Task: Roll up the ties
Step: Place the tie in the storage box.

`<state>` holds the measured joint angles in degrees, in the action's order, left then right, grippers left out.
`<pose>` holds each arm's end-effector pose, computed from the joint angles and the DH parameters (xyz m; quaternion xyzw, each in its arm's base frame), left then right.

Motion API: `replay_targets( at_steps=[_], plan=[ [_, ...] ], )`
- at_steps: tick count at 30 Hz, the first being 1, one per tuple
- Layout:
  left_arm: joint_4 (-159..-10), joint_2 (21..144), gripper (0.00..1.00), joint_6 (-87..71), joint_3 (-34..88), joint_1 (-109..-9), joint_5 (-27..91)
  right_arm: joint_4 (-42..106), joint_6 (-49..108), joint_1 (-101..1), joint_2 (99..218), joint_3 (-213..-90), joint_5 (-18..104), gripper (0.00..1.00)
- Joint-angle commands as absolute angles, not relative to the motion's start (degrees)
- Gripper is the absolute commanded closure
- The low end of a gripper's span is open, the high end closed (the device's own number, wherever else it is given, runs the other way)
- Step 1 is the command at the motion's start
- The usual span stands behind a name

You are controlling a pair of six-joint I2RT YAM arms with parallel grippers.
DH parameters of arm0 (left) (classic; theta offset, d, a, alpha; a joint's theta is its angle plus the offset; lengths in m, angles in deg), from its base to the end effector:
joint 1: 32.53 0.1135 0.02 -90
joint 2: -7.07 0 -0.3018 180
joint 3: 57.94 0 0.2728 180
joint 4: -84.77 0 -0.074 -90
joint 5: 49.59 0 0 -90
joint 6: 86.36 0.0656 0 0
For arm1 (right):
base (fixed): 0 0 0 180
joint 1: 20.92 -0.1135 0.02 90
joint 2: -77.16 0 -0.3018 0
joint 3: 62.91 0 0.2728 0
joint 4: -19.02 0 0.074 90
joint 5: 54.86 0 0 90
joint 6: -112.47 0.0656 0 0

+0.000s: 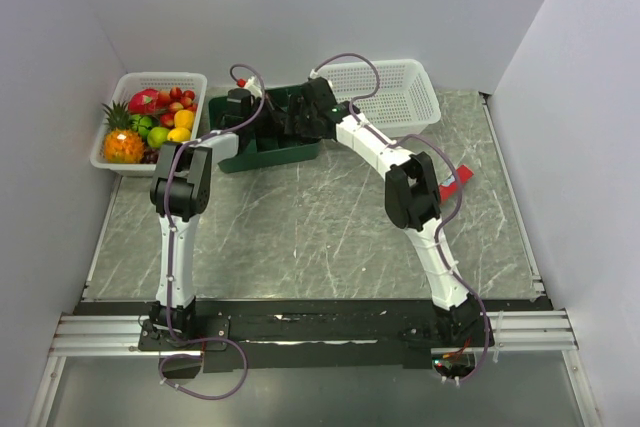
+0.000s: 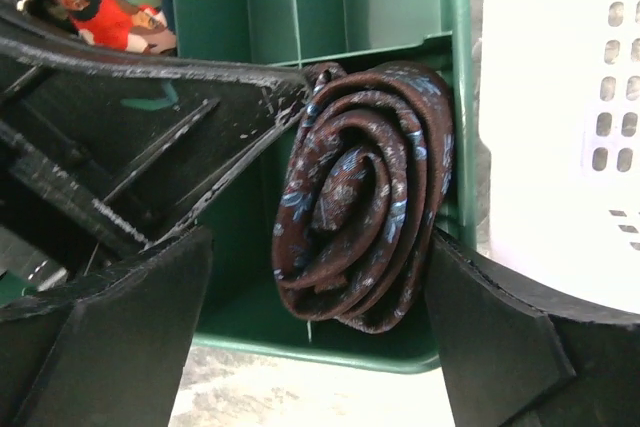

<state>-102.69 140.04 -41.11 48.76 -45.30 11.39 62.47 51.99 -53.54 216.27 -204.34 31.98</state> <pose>0.5729 -0.1625 0.1712 -0.0767 0.7969 -0.4497 0.3960 0.5290 0.3343 0.2303 -0.0132 0.9101 0.1919 0.3671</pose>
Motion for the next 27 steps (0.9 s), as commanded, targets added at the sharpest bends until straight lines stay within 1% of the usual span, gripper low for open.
replay_targets(
  at_steps=[1,7,13,19,23,27],
  plan=[
    [-101.95,141.72,0.98,-41.0,49.77,-46.24,11.41,63.81,51.48,-53.79,210.85,-201.21,32.06,0.09],
    [-101.86,142.42,0.98,-41.18,50.3,-46.24,11.05,63.99,50.86,-53.79,207.86,-199.11,31.27,0.06],
    [-102.65,141.29,0.97,-40.92,49.6,-46.24,10.61,62.23,49.81,-53.7,204.08,-196.48,30.83,0.06],
    [-109.32,136.29,0.89,-42.76,44.77,-45.98,9.21,60.03,49.46,-53.61,201.27,-194.36,31.53,0.06],
    [-114.07,132.85,0.79,-44.08,42.05,-45.89,8.68,59.68,49.28,-53.18,200.3,-193.83,31.62,0.06],
    [-117.93,129.95,0.76,-43.91,39.24,-45.97,7.28,58.28,49.63,-52.65,197.76,-190.5,31.8,0.06]
  ],
)
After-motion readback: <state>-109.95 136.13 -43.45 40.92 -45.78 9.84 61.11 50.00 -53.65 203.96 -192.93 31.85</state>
